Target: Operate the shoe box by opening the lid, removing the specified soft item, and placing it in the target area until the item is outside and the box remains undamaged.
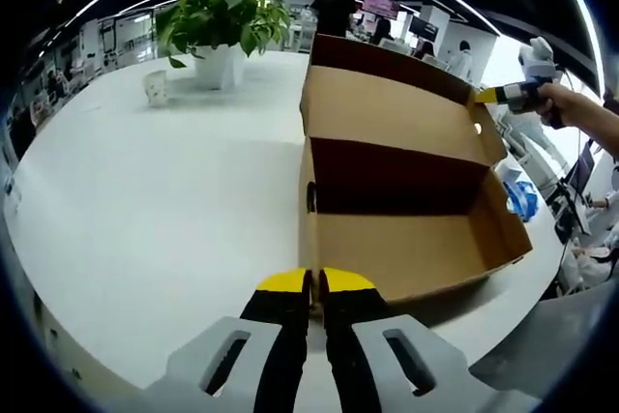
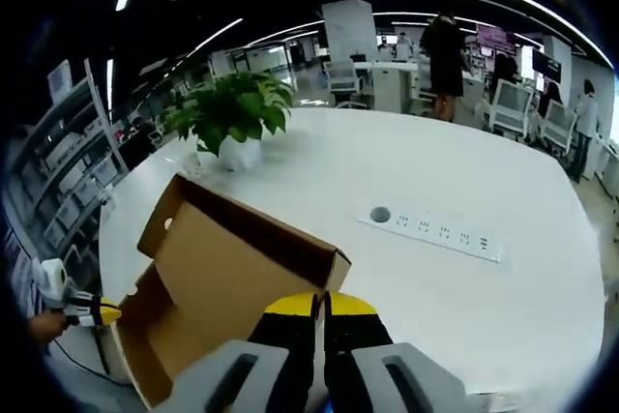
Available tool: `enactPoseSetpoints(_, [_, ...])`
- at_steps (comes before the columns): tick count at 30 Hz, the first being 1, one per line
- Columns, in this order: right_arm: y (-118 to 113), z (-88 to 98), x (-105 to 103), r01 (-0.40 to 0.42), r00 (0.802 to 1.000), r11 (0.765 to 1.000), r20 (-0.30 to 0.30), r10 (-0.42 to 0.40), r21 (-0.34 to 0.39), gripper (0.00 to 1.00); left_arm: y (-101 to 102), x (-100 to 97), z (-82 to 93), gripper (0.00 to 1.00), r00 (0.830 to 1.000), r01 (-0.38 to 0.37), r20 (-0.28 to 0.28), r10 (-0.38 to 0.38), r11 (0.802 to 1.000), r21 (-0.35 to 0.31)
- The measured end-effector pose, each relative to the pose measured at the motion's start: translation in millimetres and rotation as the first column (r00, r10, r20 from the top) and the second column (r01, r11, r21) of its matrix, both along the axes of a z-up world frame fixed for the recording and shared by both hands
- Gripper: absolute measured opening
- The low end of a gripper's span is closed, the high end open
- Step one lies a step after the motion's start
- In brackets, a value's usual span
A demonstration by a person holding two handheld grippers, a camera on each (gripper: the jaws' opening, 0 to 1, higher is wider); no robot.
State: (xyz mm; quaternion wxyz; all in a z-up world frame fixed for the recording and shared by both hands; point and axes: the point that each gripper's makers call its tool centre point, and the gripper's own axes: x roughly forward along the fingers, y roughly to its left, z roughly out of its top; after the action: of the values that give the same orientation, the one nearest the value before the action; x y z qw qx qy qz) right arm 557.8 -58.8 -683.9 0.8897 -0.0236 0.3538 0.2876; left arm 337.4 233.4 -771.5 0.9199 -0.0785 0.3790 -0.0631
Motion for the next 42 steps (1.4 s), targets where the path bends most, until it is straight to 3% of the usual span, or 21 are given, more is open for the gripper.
enactPoseSetpoints(7, [1.2,10.3,-8.0,-0.02,0.999,1.0,0.034,0.019,0.008,0.0,-0.3,-0.5,0.7,0.01,1.0,-0.002,0.005,0.002,1.0,-0.009])
enactPoseSetpoints(28, [10.4,44.1,-57.6,-0.029,0.988,0.998,0.155,0.019,0.062,0.0,-2.9,-2.1,1.4,0.02,1.0,-0.005,0.029,0.006,0.999,-0.049])
enactPoseSetpoints(42, [9.5,43.9,-75.9,-0.048,0.977,0.996,0.21,0.032,0.07,0.0,-5.5,-3.0,1.0,0.02,0.999,0.0,0.034,0.002,0.998,-0.062])
